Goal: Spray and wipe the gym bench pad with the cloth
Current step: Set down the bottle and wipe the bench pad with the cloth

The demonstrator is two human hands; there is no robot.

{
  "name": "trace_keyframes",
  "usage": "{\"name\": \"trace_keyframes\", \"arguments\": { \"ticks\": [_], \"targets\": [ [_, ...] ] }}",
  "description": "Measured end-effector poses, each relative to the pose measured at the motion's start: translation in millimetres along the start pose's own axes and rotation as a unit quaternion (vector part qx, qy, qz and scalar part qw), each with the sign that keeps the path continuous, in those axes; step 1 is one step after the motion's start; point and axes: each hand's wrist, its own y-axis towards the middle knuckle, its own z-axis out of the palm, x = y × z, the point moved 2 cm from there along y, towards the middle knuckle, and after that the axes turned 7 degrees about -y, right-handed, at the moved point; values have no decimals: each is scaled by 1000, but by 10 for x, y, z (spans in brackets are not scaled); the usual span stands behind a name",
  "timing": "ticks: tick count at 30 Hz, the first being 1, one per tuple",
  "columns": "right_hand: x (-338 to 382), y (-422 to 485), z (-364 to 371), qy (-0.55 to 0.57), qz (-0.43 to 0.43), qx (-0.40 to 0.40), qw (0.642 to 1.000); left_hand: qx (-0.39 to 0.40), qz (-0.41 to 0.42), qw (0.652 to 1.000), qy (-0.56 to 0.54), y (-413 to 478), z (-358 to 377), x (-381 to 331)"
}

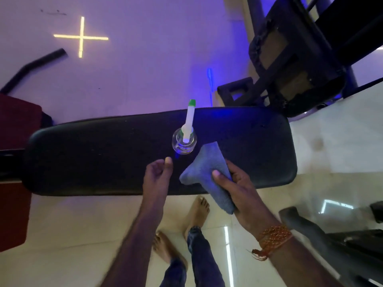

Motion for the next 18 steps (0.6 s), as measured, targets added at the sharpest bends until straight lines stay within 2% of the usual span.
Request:
{"name": "trace_keyframes", "arguments": {
  "ticks": [2, 3, 5, 7, 10, 12, 15, 18],
  "targets": [
    [-40, -44, 292, 75, 36, 43, 996, 112, -152, 977, -96, -125, -197, 88],
    [-61, -55, 443, 102, 52, 57, 992, 150, -189, 960, -145, -191, -311, 111],
    [-95, -45, 729, 116, 72, 58, 989, 163, -199, 938, -232, -263, -555, 99],
    [-137, -7, 991, 94, 75, 40, 992, 134, -162, 945, -248, -304, -787, 17],
    [-147, 45, 1369, 37, 61, 39, 997, 80, -9, 984, -159, -354, -1155, -147],
    [-135, 81, 1582, -16, 38, 47, 998, 42, 68, 992, -97, -372, -1380, -243],
    [-85, 218, 1934, -120, -26, 49, 991, -34, 119, 991, -52, -282, -1705, -392],
    [-38, 469, 2246, -247, -96, 61, 962, -85, 142, 986, 6, -85, -1954, -439]
  ]
}}
